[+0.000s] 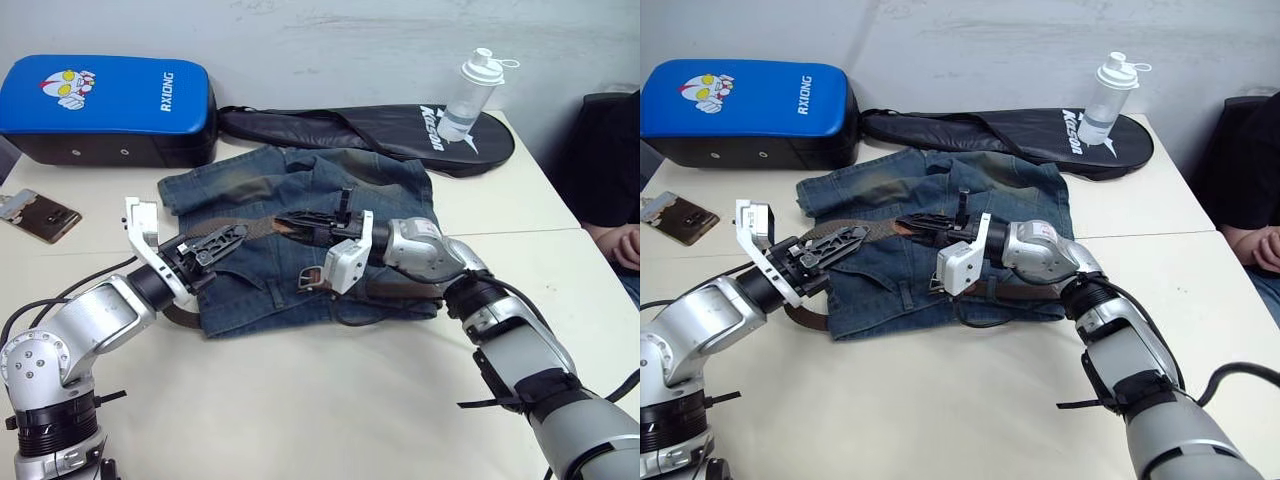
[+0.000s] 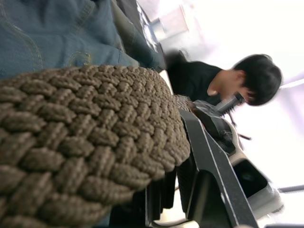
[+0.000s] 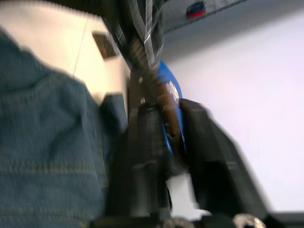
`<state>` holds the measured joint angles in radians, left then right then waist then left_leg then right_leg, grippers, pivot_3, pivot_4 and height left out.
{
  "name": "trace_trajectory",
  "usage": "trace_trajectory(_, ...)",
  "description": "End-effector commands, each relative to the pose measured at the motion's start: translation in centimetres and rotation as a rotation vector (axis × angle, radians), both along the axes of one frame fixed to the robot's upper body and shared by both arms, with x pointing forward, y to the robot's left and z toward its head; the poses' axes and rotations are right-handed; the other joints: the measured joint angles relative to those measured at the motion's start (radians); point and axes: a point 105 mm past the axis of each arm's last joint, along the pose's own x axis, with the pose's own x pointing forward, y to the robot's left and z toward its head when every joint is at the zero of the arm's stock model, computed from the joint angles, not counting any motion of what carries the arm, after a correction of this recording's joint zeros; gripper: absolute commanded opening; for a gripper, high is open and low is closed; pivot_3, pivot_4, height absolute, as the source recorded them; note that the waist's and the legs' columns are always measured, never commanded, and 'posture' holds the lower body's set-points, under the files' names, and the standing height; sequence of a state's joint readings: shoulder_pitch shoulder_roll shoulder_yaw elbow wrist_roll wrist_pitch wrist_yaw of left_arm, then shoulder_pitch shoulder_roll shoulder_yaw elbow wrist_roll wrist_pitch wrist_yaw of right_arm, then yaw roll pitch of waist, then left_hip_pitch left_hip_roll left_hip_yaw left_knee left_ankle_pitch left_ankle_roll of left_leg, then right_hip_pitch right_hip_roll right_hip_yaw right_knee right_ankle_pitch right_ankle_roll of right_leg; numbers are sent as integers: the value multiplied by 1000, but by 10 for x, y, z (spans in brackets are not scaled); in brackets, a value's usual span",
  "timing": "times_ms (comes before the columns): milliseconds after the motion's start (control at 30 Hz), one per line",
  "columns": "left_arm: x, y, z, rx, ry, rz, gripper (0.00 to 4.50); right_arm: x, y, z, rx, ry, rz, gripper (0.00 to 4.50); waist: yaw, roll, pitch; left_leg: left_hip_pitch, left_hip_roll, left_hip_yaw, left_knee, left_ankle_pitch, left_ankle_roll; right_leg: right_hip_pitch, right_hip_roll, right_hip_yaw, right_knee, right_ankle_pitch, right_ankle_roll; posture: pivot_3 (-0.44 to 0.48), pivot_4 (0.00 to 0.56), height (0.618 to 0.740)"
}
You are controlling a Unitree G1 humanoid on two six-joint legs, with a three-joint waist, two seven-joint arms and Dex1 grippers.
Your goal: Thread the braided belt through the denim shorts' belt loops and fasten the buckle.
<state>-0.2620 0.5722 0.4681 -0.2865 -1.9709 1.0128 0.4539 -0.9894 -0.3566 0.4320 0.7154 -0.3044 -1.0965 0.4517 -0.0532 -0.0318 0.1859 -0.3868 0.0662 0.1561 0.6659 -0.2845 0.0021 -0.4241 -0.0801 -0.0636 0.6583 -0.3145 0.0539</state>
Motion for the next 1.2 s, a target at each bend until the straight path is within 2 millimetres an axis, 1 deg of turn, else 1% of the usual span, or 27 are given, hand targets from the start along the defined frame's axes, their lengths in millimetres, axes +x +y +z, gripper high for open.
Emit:
trace_trajectory(33,-5,13,4,6,-22,48,0,-5,-11,13,3,27,27,2815,0,0,0,0,0,0,0,0,0,0,0,0,0,0,0,0,150,740)
trace_trajectory(133,-19,18,-10,66,14,47,0,-2,-25,0,-111,238,14,4180,1,0,0,0,0,0,-1,0,0,0,0,0,0,0,0,0,150,740)
trace_trajectory(167,-28,23,-21,119,60,56,0,0,-34,-4,-148,372,4,4453,1,0,0,0,0,0,-1,0,0,0,0,0,0,0,0,0,150,740)
trace_trajectory(267,-44,28,-42,161,141,91,0,-2,-50,-4,-203,642,9,4453,0,2,2,1,0,-4,-2,-1,0,0,0,1,0,0,0,0,150,740)
trace_trajectory(367,-49,23,-54,143,193,130,0,-4,-53,0,-225,753,6,4453,4,2,2,1,-1,-5,-2,-1,-1,-1,-1,0,-2,-1,-2,0,150,740)
trace_trajectory(467,-45,19,-64,135,254,183,0,-4,-51,2,-225,774,-6,4453,11,2,1,1,0,-7,-2,-2,-4,0,-1,-1,-2,-1,-3,0,150,740)
trace_trajectory(600,-39,11,-69,104,301,224,0,-3,-49,3,-225,780,-28,4453,23,2,1,1,-1,-7,-2,-2,-4,0,-1,-1,-2,-1,-4,0,150,740)
trace_trajectory(733,-37,4,-77,106,347,220,0,0,-50,6,-214,776,-46,4453,25,2,1,1,-1,-7,-1,-2,-3,0,-1,-1,-2,-1,-4,0,150,740)
trace_trajectory(900,-32,-13,-77,53,354,187,0,-1,-51,4,-224,757,-62,4453,25,2,1,0,-1,-7,-1,-2,-3,0,-1,-1,-2,-1,-4,0,150,740)
trace_trajectory(1100,-29,-28,-82,-10,390,180,0,-2,-55,-10,-253,712,-105,4453,26,2,1,1,-1,-7,-1,-2,-3,0,0,-1,-3,-1,-4,0,150,740)
trace_trajectory(1200,-27,-39,-88,-46,429,160,0,-3,-56,-29,-321,620,-151,4453,26,2,1,1,-1,-7,-1,-2,-3,0,0,-1,-3,-1,-3,0,150,740)
